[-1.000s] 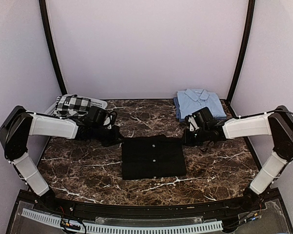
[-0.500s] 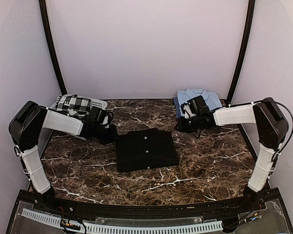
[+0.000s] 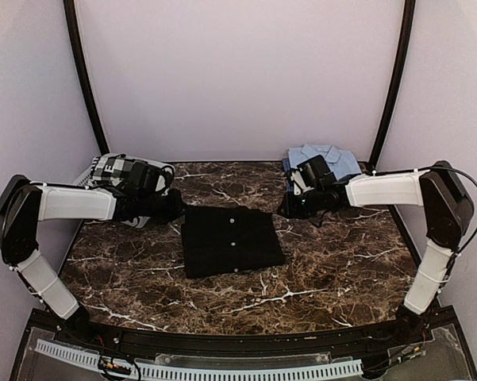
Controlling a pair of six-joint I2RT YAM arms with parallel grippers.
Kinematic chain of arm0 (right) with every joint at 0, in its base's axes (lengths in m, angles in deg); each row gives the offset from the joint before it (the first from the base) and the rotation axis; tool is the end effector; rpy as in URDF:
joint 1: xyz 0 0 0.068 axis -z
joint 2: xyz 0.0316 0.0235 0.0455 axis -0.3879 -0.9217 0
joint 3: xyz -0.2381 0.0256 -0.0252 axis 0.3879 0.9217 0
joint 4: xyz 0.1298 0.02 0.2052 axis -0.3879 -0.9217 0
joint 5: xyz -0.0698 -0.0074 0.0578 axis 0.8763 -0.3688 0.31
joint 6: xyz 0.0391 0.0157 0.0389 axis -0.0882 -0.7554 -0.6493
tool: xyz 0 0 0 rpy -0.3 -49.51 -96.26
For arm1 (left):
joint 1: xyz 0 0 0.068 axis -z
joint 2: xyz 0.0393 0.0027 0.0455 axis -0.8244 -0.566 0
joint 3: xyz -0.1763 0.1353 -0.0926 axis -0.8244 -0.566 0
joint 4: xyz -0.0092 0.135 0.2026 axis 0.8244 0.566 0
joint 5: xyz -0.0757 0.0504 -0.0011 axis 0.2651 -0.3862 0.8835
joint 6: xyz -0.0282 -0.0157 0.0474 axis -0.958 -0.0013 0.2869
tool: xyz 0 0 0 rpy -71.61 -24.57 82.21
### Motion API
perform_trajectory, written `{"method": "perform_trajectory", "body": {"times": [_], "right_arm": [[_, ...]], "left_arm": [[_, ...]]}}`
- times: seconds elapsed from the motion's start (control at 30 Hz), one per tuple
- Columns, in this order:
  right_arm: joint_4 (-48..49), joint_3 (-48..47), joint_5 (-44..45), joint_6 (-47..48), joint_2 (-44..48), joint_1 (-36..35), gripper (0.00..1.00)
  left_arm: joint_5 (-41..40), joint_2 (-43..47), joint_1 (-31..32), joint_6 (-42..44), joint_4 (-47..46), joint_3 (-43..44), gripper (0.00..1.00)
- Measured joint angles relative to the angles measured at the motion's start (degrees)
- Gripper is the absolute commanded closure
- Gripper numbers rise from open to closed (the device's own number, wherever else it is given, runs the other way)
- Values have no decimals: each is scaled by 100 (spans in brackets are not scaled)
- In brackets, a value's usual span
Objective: Fold and stack the long sleeve shirts
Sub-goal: Fold the 2/3-rectangle-folded shirt at the center of the board.
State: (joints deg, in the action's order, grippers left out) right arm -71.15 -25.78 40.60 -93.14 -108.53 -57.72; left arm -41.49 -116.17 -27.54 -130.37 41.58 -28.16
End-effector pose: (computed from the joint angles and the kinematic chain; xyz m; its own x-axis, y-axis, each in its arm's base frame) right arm 0.2979 0.2133 0.1719 -0.8133 -0.0086 -0.5818 -0.2891 0.8737 0.3913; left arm 0.2946 -0.1650 0.1839 -0.7679 -0.3557 -0.5327 0.0970 0.7574 -0.6457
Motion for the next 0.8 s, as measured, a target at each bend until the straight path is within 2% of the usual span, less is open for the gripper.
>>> {"method": "perform_trajectory", "body": {"times": [0.37, 0.57, 0.8], "right_arm": [[-127, -7, 81, 22, 50, -535, 70], [-282, -7, 170, 63, 229, -953, 65], [-455, -46, 389, 101, 332, -1738, 55]], "left_arm": [[-636, -669, -2, -302, 238, -280, 100], [-894, -721, 0, -470, 249, -411, 100], [-962, -756, 0, -514, 208, -411, 100]]}}
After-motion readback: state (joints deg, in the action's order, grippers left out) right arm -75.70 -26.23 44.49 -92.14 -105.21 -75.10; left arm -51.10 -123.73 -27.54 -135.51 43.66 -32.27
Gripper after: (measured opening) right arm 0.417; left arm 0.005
